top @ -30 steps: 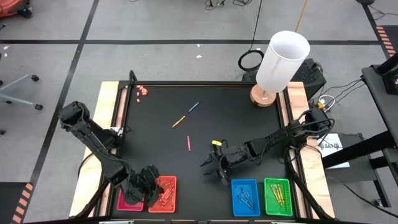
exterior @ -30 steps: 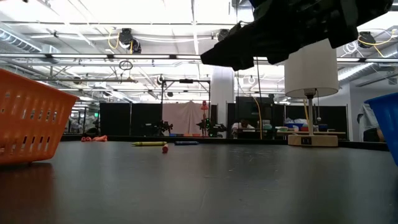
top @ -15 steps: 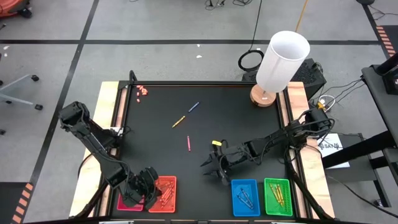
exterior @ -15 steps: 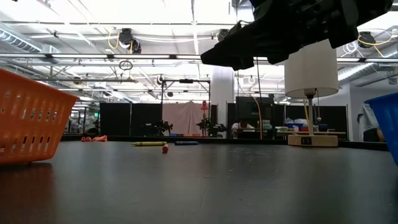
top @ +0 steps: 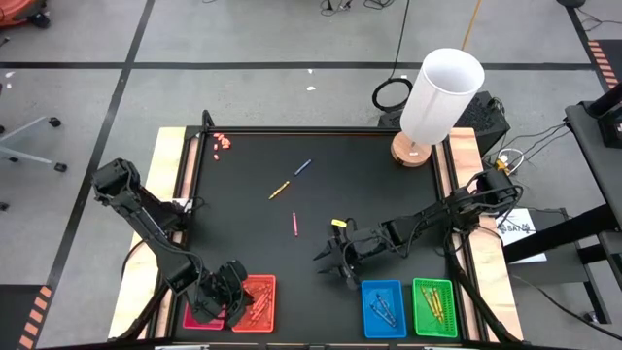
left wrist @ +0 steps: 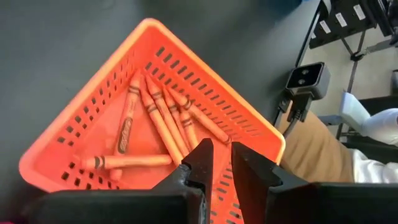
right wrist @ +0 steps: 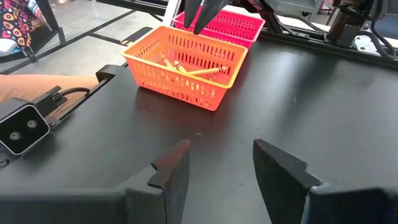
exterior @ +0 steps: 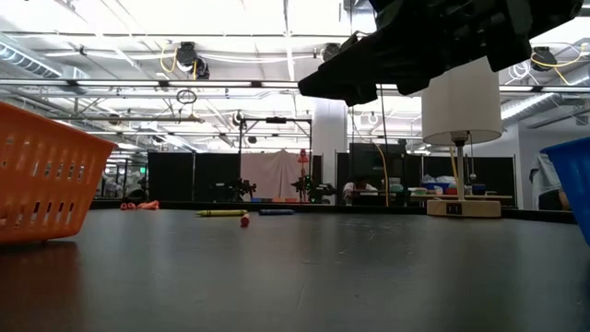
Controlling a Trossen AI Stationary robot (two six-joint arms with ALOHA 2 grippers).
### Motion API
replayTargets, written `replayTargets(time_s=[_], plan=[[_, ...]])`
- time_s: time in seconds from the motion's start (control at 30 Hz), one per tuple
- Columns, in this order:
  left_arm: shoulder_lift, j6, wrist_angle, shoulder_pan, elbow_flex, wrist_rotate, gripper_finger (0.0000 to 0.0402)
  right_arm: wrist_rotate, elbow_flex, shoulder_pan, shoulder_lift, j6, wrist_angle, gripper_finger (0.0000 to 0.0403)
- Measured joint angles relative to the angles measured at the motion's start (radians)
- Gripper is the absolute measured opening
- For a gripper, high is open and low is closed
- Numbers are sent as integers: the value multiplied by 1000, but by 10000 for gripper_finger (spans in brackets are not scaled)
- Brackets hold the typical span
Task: Sort crayons
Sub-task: Put the orange crayon into the orange bin, then put the red crayon into the red bin
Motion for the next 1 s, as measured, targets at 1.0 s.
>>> replayTargets(time_s=[1.0], plan=[[0, 494, -1, 177, 0, -774, 60, 471, 57, -69, 147, 330, 109, 160]])
